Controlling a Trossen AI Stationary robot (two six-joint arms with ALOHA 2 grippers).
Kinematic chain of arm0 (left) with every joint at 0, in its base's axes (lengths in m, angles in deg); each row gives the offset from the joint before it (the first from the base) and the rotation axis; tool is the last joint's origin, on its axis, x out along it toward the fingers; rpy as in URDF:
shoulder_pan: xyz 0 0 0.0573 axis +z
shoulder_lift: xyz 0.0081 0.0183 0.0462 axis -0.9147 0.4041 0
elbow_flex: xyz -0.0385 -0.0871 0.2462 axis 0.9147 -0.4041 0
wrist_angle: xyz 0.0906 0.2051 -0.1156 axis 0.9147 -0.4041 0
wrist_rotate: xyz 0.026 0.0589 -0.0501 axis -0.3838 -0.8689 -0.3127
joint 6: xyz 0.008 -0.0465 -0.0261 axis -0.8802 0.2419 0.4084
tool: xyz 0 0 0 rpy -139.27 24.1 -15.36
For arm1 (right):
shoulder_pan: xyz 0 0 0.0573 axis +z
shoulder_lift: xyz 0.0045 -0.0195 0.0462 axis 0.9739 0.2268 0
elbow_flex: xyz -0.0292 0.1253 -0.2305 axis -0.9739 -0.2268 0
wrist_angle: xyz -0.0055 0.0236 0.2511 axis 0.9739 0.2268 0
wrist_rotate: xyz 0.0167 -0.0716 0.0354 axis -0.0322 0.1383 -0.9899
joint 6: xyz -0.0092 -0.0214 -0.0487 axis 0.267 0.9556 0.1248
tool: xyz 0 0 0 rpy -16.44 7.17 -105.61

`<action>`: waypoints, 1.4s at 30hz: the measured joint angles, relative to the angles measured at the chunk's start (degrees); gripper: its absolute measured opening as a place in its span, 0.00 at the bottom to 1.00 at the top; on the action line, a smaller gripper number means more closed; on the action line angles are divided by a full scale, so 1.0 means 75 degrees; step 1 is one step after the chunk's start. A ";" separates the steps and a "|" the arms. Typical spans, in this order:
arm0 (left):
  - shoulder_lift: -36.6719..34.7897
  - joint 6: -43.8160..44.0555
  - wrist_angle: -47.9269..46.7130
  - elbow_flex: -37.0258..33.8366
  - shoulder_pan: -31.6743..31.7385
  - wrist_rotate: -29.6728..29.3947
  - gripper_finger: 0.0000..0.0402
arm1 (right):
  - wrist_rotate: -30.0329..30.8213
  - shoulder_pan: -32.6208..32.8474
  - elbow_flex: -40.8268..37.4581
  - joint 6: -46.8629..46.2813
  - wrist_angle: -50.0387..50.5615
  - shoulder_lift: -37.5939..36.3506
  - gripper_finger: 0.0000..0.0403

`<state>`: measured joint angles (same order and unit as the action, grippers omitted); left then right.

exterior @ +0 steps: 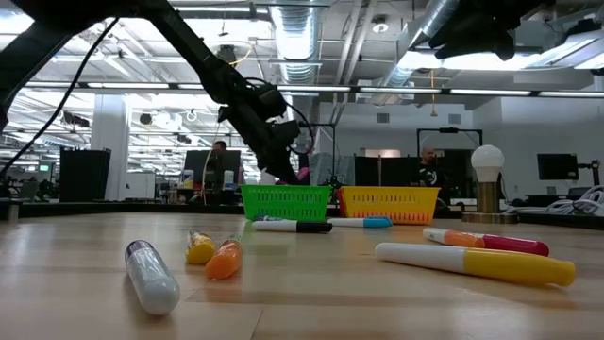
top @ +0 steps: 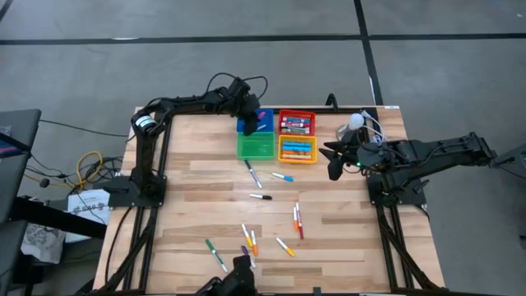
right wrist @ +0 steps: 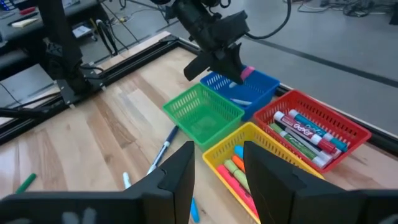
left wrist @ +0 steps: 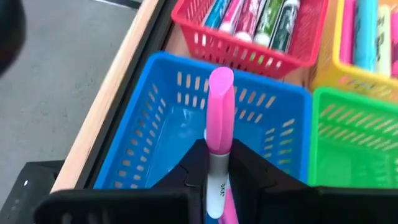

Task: Pick & Place Markers
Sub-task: Put the small pink highlighter pen into the blue bin, then put the small blue highlighter pen into the blue bin

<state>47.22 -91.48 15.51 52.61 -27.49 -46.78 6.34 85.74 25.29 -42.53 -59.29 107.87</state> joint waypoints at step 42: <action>-0.2245 0.1365 0.0008 -0.0133 -0.0614 -0.0227 0.35 | -0.0037 0.0002 0.0000 0.0059 -0.0032 0.0005 0.31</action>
<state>30.38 -81.25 15.58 51.61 -32.09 -48.48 6.07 85.75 25.29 -42.09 -59.54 107.91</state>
